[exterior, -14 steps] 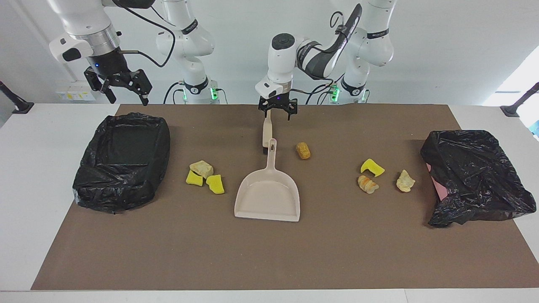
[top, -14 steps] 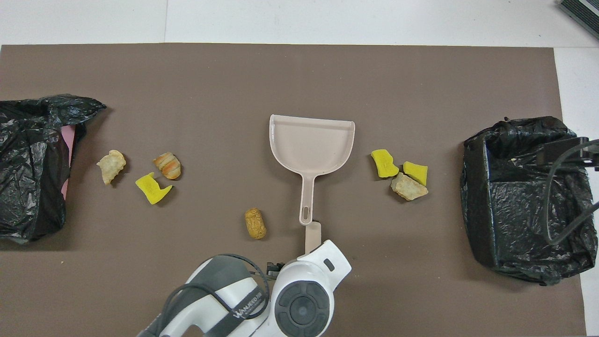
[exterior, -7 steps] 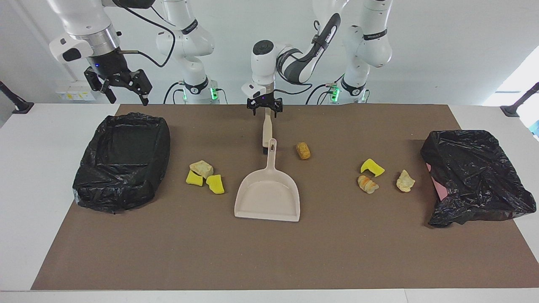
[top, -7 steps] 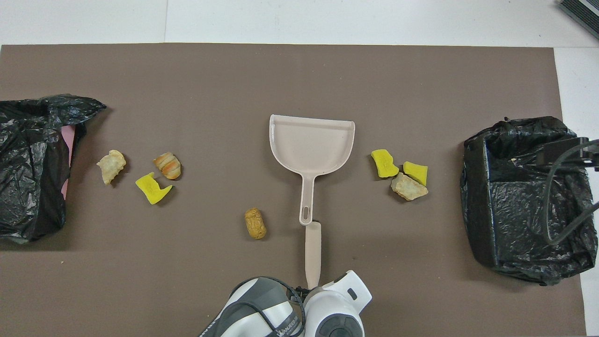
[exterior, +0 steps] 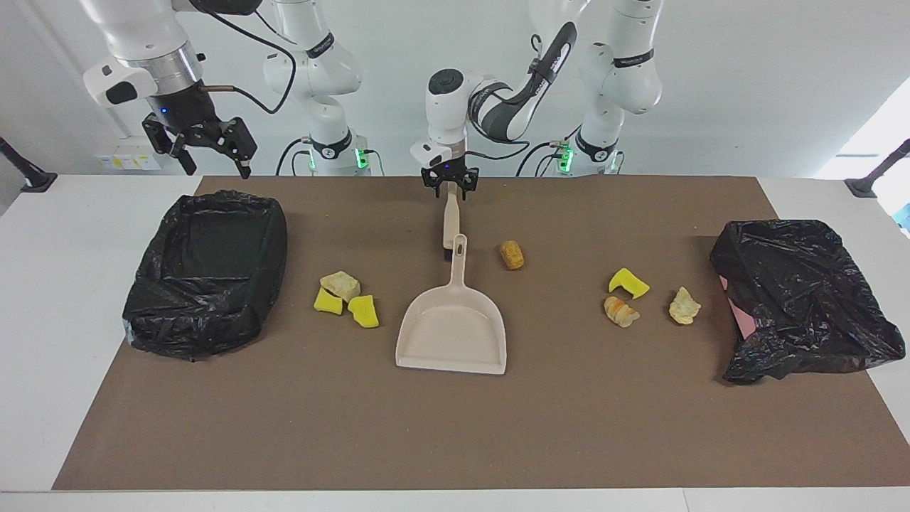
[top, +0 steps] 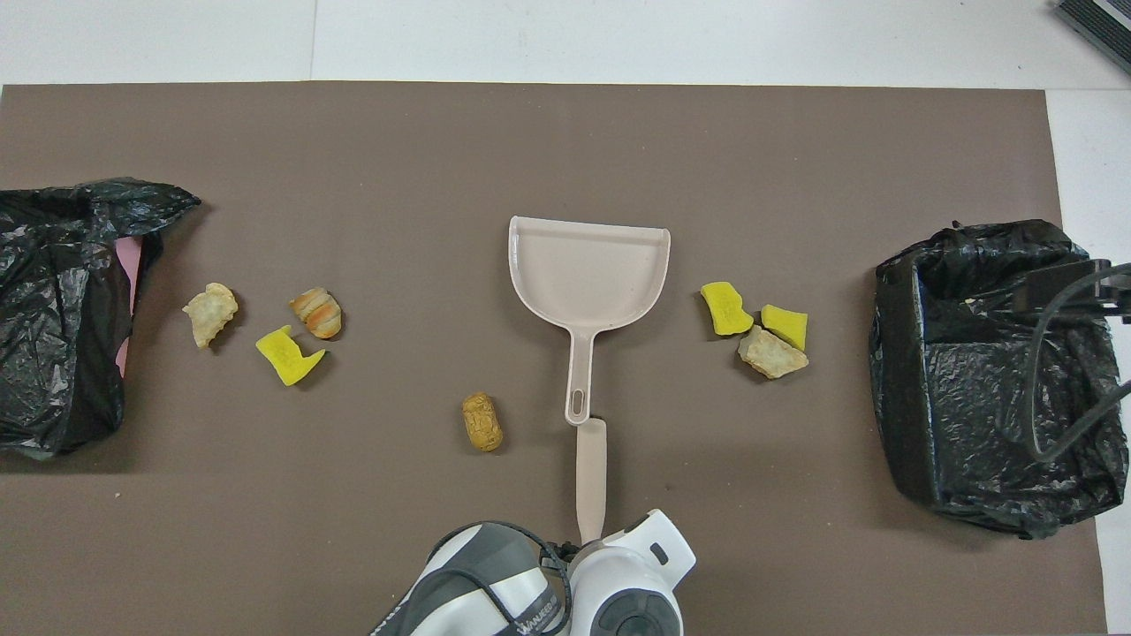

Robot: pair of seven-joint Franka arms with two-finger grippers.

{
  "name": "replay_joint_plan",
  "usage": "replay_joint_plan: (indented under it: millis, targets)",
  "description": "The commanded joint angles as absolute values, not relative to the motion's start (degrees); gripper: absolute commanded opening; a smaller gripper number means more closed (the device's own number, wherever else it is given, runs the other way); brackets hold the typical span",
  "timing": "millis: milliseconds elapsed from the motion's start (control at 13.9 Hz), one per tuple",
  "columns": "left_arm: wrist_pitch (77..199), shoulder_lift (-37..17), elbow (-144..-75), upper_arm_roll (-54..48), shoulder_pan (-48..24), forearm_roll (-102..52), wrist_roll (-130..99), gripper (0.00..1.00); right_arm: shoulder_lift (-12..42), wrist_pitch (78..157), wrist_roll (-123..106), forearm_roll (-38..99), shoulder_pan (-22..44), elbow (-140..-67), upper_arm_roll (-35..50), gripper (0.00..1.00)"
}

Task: Sweep and dump trash in bin
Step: 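Grasp the wooden brush handle with the left gripper and lift it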

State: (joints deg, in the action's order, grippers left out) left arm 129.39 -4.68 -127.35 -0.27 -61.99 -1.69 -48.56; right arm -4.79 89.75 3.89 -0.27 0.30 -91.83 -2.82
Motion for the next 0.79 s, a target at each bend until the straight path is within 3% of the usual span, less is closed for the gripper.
replay_joint_plan:
  millis: [0,503,718]
  targets:
    - [124.47,-0.01,-128.58,0.44,-60.66,-1.23,-46.33,0.0,-6.24,89.74,2.55,0.18,-0.26,-93.43,-2.64,1.0]
    - [112.25,5.71,-128.67,1.05,-55.91,-1.23,-46.32,0.0,-6.24,89.74,2.64,0.09,-0.26,-93.43,-2.55,1.0]
    - [109.34,7.9,-128.67,1.05,-49.6,-1.06,-46.23,0.0,-5.98,90.17,3.07,0.09,1.31,-93.43,-2.29,1.0]
